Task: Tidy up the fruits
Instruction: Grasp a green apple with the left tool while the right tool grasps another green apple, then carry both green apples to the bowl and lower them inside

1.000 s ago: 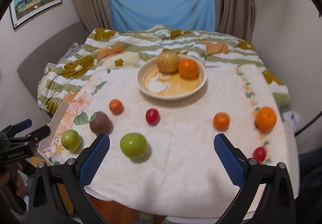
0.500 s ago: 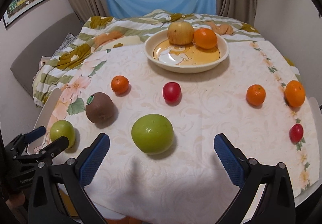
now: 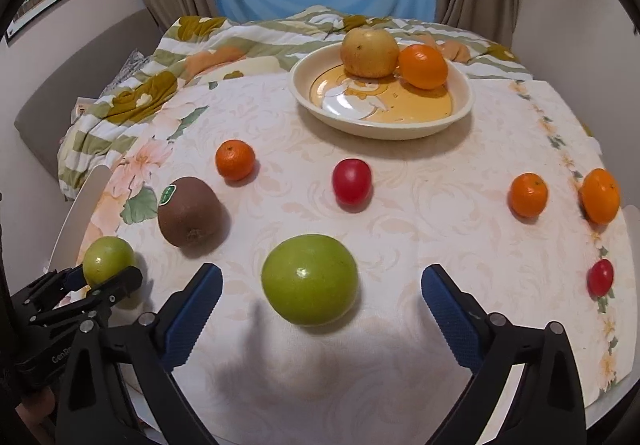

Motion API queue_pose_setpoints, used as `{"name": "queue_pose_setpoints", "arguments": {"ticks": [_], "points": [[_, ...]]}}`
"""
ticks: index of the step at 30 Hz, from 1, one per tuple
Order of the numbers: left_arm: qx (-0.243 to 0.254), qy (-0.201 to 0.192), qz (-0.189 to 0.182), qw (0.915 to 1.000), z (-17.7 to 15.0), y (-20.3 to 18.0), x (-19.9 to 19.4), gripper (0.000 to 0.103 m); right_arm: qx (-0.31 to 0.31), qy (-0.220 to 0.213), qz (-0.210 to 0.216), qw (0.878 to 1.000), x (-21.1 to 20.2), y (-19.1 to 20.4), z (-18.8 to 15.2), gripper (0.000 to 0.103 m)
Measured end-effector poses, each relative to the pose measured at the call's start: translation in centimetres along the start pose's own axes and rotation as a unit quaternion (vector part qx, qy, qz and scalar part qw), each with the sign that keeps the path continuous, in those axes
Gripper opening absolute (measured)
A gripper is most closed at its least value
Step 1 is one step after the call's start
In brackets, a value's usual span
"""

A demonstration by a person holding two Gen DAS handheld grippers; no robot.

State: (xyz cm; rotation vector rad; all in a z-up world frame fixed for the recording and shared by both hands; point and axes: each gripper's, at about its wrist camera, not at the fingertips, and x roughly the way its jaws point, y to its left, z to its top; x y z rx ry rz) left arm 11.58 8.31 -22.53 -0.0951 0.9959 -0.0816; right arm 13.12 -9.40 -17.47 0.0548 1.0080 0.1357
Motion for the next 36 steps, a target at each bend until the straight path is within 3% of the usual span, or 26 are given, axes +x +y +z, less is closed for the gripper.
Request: {"name": "queue_pose_setpoints", "arguments": {"ticks": [6, 12, 14, 16, 18, 36], "points": [[0.006, 0.006, -0.002, 1.0000, 0.1, 0.1, -0.1, 0.062, -0.009, 0.023, 0.003, 1.000, 1.2, 0.6, -0.2, 0.079], [0.006, 0.005, -0.002, 1.0000, 0.1, 0.1, -0.1, 0.062, -0.014, 0.035, 0.007, 0.999, 2.1, 0.8, 0.0, 0.077], [0.006, 0.005, -0.002, 1.0000, 0.1, 0.1, -0.1, 0.062, -0.019, 0.037, 0.007, 0.999, 2.4, 0.9, 0.2, 0.072], [0.004, 0.005, -0.001, 1.0000, 0.1, 0.2, -0.1, 0.062, -0.028, 0.044, 0.000, 0.999, 2.8, 1.1, 0.3, 0.057], [0.002, 0.005, -0.001, 1.0000, 0.0, 0.5, -0.3, 0.062, -0.037, 0.043, -0.013, 0.998, 2.9, 1.2, 0.4, 0.051], [-0.015, -0.016, -0.014, 0.9997, 1.6, 1.8, -3.7, 0.062, -0.032, 0.016, 0.007, 0.999, -0.5, 1.8, 2.0, 0.050]]}}
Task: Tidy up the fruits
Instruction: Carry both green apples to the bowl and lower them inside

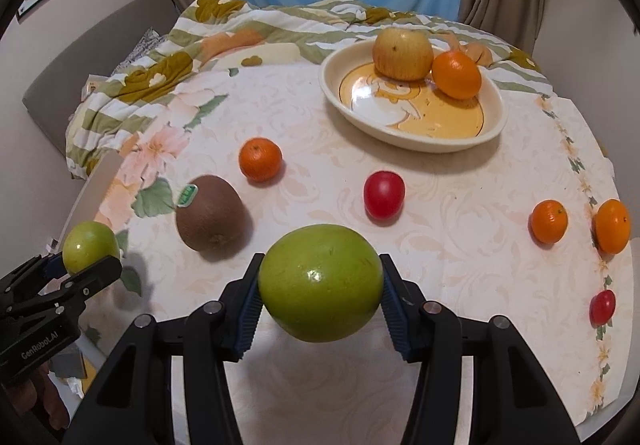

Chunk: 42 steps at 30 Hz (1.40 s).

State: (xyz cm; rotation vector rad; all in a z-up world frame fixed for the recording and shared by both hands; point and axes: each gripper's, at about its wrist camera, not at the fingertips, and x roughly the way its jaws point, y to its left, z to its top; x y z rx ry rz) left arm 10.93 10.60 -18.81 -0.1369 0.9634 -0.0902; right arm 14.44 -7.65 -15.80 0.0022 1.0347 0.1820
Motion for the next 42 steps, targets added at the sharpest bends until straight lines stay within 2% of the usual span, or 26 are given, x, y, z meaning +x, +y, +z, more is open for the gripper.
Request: {"name": "queue_pose_setpoints", "arguments": {"ticks": [11, 22, 26, 30, 42], "points": [[0.027, -0.047, -0.032, 0.9980, 4.5, -1.9, -5.0, 0.062, 0.011, -0.035, -0.012, 0.999, -5.8, 0.1, 2.3, 0.050], [0.060, -0.078, -0.068, 0.9929, 9.9, -6.1, -5.5, 0.062, 0.033, -0.071, -0.021, 0.997, -9.1, -2.7, 5.4, 0.050], [0.065, -0.086, -0.070, 0.9917, 11.7, -8.2, -4.3, 0.062, 0.025, -0.075, -0.026, 0.997, -8.9, -4.5, 6.7, 0.050], [0.062, -0.079, -0.071, 0.9924, 13.5, -10.3, -2.2, 0.062, 0.025, -0.072, -0.022, 0.997, -8.0, -7.0, 8.2, 0.050], [0.069, -0.035, -0.059, 0.9953, 18.5, -16.0, 6.9, 0.062, 0.021, -0.038, -0.004, 0.999, -3.2, -13.7, 11.6, 0.050]]}}
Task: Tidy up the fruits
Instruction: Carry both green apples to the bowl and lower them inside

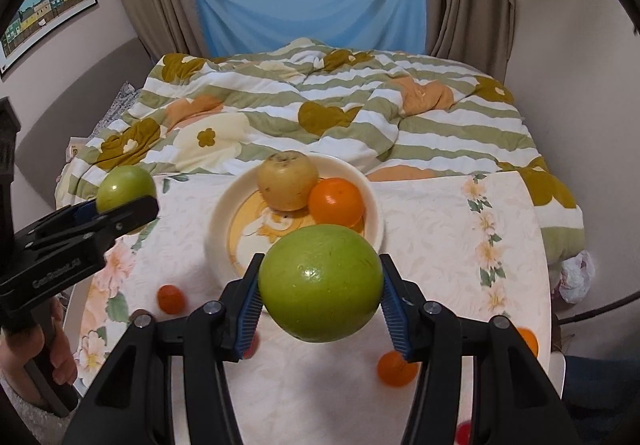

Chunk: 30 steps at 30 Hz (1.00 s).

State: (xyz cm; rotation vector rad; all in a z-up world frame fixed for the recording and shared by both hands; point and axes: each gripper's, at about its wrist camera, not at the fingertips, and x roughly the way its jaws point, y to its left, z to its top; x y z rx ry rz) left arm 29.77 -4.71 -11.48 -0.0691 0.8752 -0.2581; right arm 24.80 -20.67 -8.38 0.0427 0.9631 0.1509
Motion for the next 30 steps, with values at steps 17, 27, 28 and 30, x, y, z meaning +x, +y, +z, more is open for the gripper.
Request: {"name": "queue_pose_setpoints", "arguments": {"ticks": [17, 27, 28, 30], "points": [[0.057, 0.046, 0.051, 0.9960, 0.2, -2.4, 9.6, 0.063, -0.014, 0.043, 0.035, 0.998, 5.1, -3.7, 0.9, 0.050], [0.083, 0.067, 0.056, 0.9927, 0.0, -3.2, 11.3, 0.065, 0.006, 0.041, 0.026, 0.999, 5.1, -4.6, 0.8, 0.050], [0.086, 0.066, 0.056, 0.9925, 0.1, -3.2, 11.3, 0.069, 0.009, 0.040, 0.025, 0.999, 5.1, -4.6, 0.8, 0.050], [0.092, 0.053, 0.059, 0.9926, 0.5, -3.5, 10.8, 0.103, 0.013, 0.039, 0.024, 0.999, 5.0, -4.8, 0.8, 0.050]]}}
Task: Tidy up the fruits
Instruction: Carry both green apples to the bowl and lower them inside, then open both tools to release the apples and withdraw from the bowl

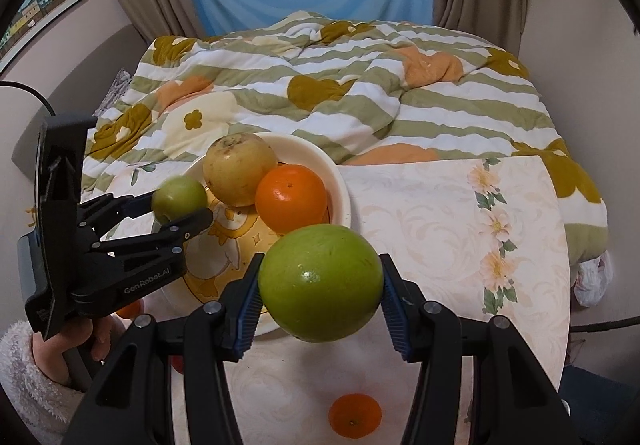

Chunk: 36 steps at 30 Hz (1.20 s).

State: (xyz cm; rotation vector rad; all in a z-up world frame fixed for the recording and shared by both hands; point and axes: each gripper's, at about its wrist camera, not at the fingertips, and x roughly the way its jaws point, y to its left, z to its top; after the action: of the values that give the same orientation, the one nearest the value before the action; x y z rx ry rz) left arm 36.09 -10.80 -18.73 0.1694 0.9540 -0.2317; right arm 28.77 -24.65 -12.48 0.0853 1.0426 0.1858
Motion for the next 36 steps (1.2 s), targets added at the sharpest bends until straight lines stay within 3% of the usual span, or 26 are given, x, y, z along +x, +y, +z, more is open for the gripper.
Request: {"name": "queue_pose_setpoints", "arguments": {"ticks": [3, 13, 26, 36], "points": [[0.006, -0.020, 0.003, 0.9998, 0.6, -0.1, -1.1, 0.103, 0.007, -0.002, -0.001, 1.000, -0.3, -0.1, 0.0, 0.050], [-0.026, -0.016, -0.002, 0.9995, 0.3, 2.5, -4.6, 0.103, 0.008, -0.010, 0.006, 1.000, -0.5, 0.6, 0.5, 0.050], [-0.106, -0.007, 0.019, 0.9942, -4.2, 8.7, -8.9, 0.103, -0.002, 0.014, 0.038, 0.999, 3.3, 3.6, 0.5, 0.050], [-0.137, 0.002, 0.033, 0.9901, -7.0, 10.6, -9.7, 0.103, -0.023, 0.017, 0.017, 0.999, 6.0, 4.1, -0.7, 0.050]]}}
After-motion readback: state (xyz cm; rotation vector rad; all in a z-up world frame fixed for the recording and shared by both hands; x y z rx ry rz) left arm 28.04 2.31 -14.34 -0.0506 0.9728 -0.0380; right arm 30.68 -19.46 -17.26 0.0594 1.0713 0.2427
